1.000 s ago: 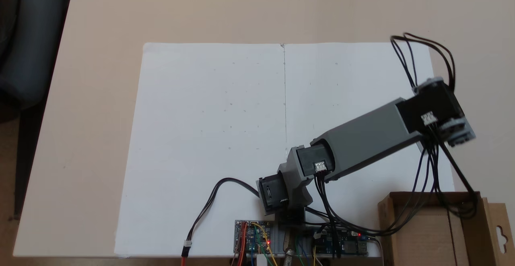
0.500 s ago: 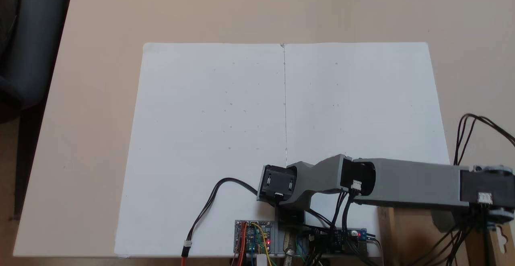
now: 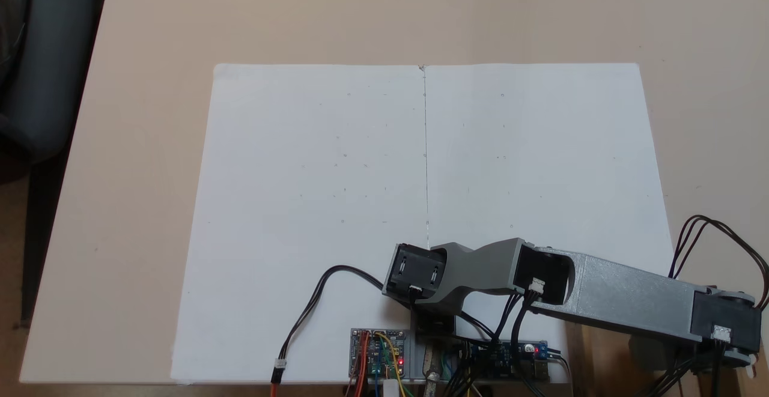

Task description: Grasp a green dice and put it in the bin.

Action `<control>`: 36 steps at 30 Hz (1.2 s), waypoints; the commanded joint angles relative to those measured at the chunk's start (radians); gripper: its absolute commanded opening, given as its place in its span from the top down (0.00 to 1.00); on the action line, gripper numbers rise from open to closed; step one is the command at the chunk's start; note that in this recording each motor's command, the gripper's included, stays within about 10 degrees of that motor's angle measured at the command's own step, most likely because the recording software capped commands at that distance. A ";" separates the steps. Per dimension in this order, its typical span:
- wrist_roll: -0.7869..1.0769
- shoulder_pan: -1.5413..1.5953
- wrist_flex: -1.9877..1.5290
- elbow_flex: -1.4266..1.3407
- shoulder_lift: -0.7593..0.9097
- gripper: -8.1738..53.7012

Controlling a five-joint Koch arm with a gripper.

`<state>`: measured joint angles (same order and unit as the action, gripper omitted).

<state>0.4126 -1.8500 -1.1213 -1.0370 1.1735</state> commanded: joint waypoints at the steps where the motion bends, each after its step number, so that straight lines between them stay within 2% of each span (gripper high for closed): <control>1: 0.098 -0.009 0.084 -0.014 0.037 0.29; 4: 0.100 -0.008 0.110 -0.017 0.034 0.14; 23: 0.098 -0.009 0.135 -0.023 0.098 0.17; 30: 0.052 0.015 0.130 -0.074 0.247 0.20; 36: -0.083 0.178 -0.032 -0.078 0.400 0.20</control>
<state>0.4050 -1.7043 -1.0769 -1.1413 1.5079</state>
